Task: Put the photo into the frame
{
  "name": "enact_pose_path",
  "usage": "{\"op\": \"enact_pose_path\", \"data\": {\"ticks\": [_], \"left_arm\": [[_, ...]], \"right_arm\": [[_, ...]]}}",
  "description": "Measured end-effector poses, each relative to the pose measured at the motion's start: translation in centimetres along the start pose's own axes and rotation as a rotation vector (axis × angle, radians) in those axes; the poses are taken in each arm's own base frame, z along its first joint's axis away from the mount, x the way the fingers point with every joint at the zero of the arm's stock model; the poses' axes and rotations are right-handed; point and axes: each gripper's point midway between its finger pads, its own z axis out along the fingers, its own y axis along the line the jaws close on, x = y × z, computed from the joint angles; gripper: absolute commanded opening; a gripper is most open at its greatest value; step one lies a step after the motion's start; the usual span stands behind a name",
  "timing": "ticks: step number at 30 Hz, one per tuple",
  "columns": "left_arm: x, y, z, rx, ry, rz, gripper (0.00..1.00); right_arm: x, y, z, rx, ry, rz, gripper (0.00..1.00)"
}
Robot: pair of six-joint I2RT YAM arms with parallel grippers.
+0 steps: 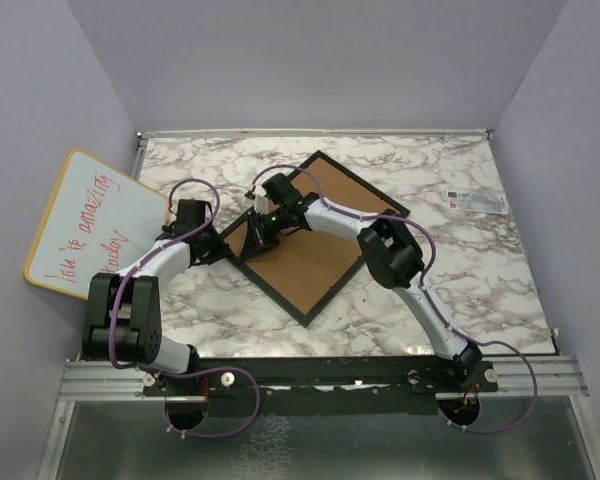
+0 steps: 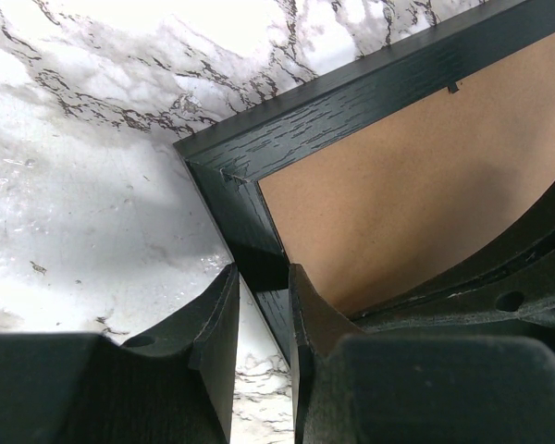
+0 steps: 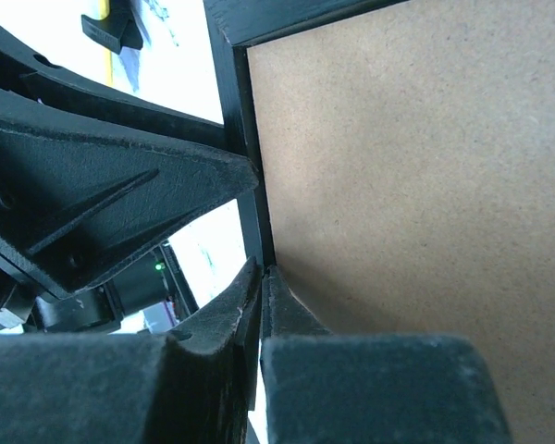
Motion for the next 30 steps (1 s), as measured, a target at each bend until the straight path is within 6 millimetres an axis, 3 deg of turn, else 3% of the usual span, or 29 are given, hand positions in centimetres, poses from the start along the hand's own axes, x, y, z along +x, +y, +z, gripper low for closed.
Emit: {"op": "enact_pose_path", "data": {"ticks": [20, 30], "left_arm": [[0.0, 0.0, 0.0, 0.000, -0.001, -0.001, 0.10], [-0.3, -0.2, 0.4, 0.018, -0.005, -0.012, 0.04]], "right_arm": [[-0.4, -1.2, -0.3, 0.186, -0.045, -0.029, 0.00], [-1.1, -1.6, -0.8, 0.299, -0.095, -0.068, 0.01]]}}
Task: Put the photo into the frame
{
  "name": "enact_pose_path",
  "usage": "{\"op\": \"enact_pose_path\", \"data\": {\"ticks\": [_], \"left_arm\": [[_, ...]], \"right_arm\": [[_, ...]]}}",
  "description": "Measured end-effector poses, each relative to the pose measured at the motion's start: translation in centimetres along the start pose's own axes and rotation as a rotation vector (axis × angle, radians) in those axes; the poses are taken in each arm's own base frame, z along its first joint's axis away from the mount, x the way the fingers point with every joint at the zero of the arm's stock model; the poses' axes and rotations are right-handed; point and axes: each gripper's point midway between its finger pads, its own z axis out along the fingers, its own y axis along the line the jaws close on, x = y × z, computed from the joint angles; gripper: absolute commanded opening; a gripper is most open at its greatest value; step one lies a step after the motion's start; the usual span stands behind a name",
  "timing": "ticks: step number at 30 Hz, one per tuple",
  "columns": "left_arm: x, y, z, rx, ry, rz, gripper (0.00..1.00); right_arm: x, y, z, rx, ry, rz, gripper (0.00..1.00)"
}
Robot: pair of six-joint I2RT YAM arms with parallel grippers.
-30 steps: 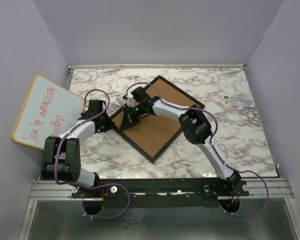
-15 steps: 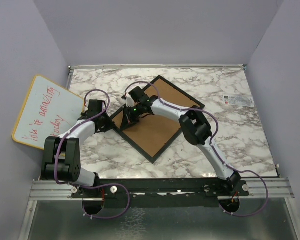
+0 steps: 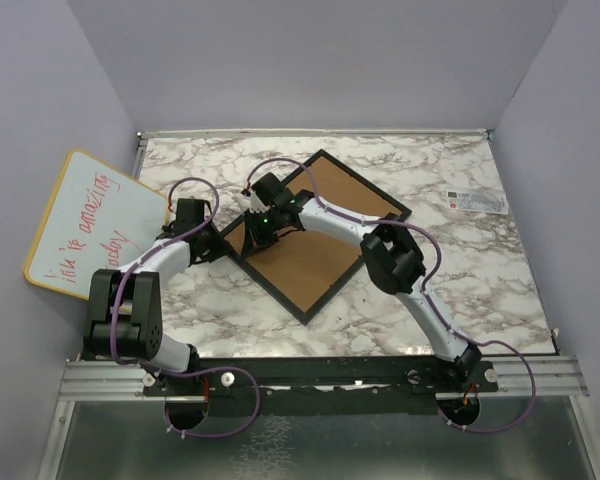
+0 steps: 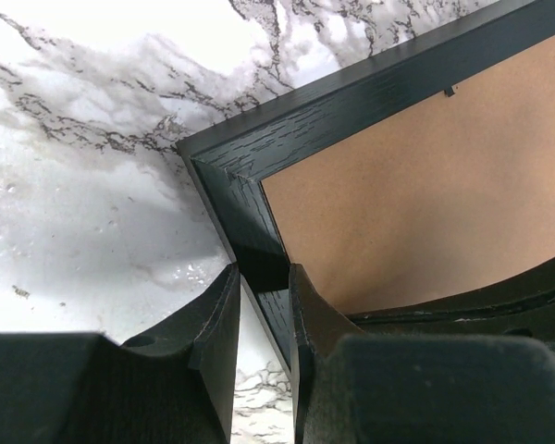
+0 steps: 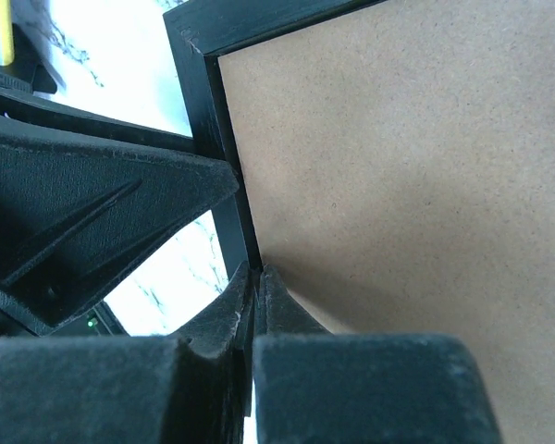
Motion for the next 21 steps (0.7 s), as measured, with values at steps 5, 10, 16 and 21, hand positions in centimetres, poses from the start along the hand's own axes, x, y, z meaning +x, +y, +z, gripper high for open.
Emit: {"op": "enact_pose_path", "data": {"ticks": [5, 10, 16, 21], "left_arm": [[-0.3, -0.3, 0.4, 0.023, -0.006, -0.009, 0.02], [-0.5, -0.5, 0.6, 0.044, -0.002, -0.020, 0.02], [-0.6, -0.7, 0.7, 0.058, -0.001, -0.024, 0.01], [-0.6, -0.7, 0.8, 0.063, 0.004, -0.029, 0.01]], "right_arm": [[-0.3, -0.6, -0.3, 0.037, -0.026, -0.007, 0.00], [-0.5, -0.9, -0.5, 0.055, -0.048, -0.015, 0.00], [-0.7, -1.4, -0.8, 0.091, -0.069, -0.031, 0.01], [-2.1, -3.9, -2.2, 0.196, -0.118, -0.038, 0.01]]}}
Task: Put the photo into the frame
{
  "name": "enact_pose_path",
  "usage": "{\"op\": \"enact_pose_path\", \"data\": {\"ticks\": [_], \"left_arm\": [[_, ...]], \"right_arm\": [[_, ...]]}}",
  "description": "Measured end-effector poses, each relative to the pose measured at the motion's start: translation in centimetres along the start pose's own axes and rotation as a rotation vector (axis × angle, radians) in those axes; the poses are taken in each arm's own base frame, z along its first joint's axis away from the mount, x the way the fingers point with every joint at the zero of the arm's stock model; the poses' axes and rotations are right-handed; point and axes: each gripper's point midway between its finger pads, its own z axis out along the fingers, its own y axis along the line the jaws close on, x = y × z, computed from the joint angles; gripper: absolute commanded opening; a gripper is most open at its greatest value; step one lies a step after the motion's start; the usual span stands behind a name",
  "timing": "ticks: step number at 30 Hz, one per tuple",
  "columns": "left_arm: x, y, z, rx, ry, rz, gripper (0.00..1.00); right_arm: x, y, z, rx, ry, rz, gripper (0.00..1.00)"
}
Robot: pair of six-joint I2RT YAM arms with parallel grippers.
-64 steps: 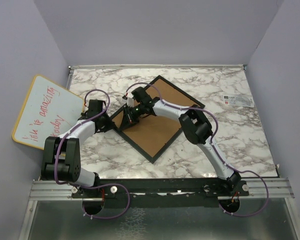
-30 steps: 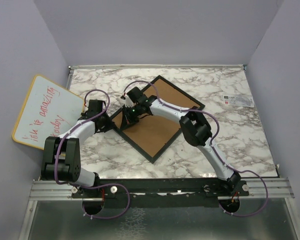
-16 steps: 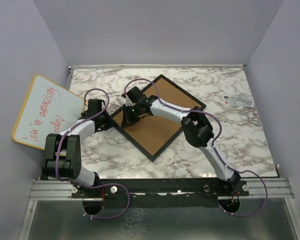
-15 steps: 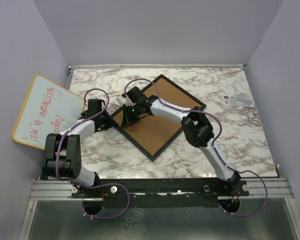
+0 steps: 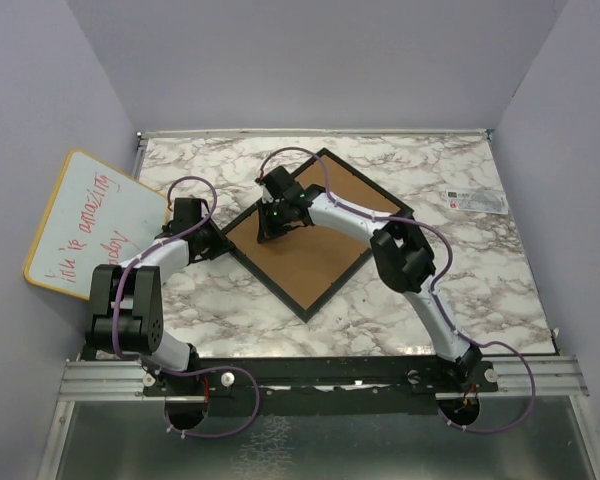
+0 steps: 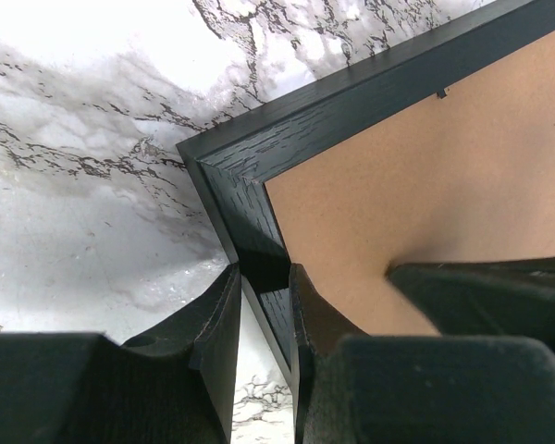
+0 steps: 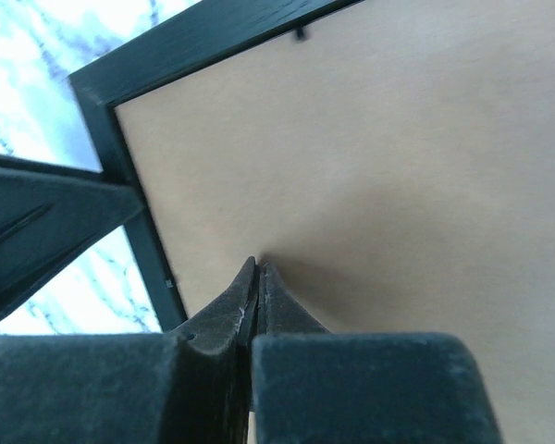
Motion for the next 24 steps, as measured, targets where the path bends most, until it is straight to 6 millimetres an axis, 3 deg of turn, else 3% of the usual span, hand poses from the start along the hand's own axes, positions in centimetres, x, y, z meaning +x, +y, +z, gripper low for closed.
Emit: {"op": "enact_pose_path", "data": {"ticks": [4, 9, 15, 21, 24], "left_arm": [[0.0, 0.0, 0.0, 0.003, 0.002, -0.001, 0.02], [0.0, -0.1, 0.0, 0.017, 0.011, -0.005, 0.04], [0.0, -0.2, 0.1, 0.031, 0.029, -0.008, 0.05], [0.0, -0.2, 0.1, 0.036, 0.040, -0.003, 0.05], [0.1, -0.3, 0.1, 0.040, 0.044, -0.001, 0.05]], "right_arm": [[-1.1, -1.8, -0.6, 0.050, -0.032, -0.005, 0.00], [-0.5, -1.8, -1.4, -0.004, -0.045, -0.059, 0.01], [0.9, 1.0, -1.9, -0.233, 0.005, -0.086, 0.08], [0.6, 5.0, -3.2, -0.453, 0.015, -0.108, 0.20], [0.7, 6.3, -3.6, -0.520, 0.027, -0.109, 0.20]]}}
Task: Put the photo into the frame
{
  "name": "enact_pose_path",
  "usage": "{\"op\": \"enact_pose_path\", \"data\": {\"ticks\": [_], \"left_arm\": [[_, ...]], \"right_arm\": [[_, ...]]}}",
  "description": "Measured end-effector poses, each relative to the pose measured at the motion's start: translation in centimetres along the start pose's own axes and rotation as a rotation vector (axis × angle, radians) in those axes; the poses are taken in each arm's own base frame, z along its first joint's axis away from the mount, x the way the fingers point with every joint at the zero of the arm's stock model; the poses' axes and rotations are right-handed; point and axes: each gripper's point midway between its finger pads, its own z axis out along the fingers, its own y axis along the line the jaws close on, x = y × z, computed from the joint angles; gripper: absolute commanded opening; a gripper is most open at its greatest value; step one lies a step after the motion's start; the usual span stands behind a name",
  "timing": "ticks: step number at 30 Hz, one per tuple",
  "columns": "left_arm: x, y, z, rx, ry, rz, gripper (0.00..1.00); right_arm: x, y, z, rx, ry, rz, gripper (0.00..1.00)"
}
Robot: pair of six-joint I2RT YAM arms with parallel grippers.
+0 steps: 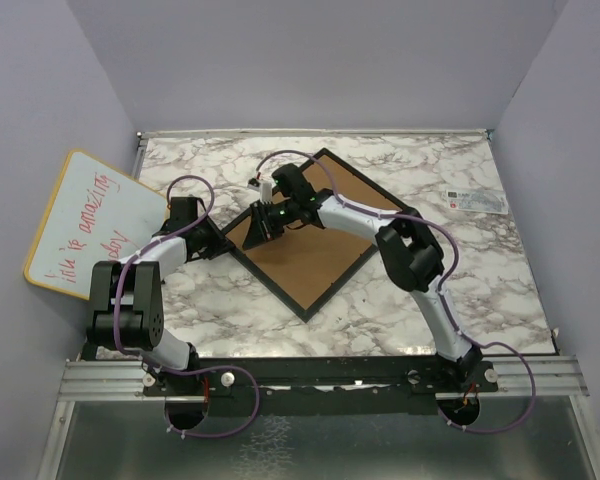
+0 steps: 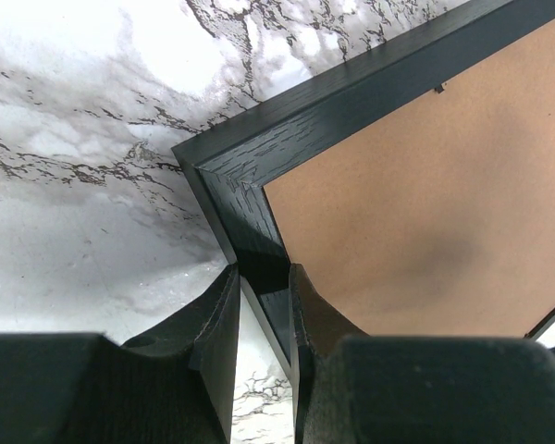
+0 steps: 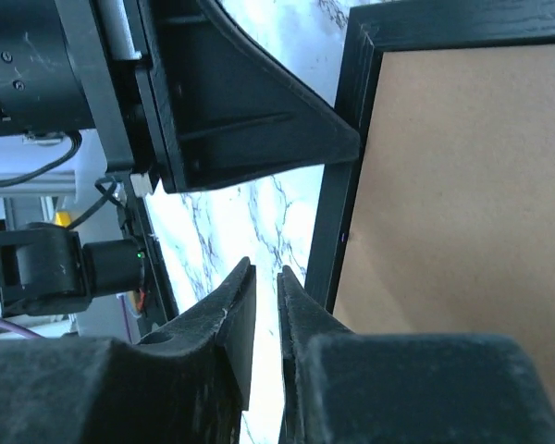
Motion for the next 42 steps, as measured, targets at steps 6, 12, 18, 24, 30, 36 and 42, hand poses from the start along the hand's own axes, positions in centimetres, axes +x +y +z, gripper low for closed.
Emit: {"op": "enact_pose_path", "data": {"ticks": [6, 12, 18, 24, 30, 36, 42], "left_arm": [[0.1, 0.0, 0.0, 0.003, 0.005, 0.002, 0.05], [0.1, 0.0, 0.0, 0.004, 0.005, 0.002, 0.05], [0.1, 0.0, 0.0, 0.004, 0.005, 0.002, 0.05], [0.1, 0.0, 0.0, 0.004, 0.005, 0.002, 0.05], [0.1, -0.1, 0.0, 0.005, 0.005, 0.002, 0.05], [0.1, 0.0, 0.0, 0.004, 0.005, 0.002, 0.05], [0.1, 0.0, 0.0, 0.004, 0.005, 0.002, 0.05]], "right_arm": [[-0.1, -0.8, 1.6, -0.032, 0.020, 0.035, 0.12], [1.2, -2.5, 2.7, -0.016, 0.053, 0.091, 0.10], [1.6, -2.8, 3.0, -0.011, 0.063, 0.119, 0.01], [1.2, -2.7, 3.0, -0.022, 0.048, 0.115, 0.01], [1.1, -2.4, 3.1, -0.037, 0.039, 0.117, 0.01], [1.2, -2.4, 3.1, -0.037, 0.042, 0.120, 0.01], [1.2, -2.7, 3.4, -0.036, 0.046, 0.128, 0.01]]}}
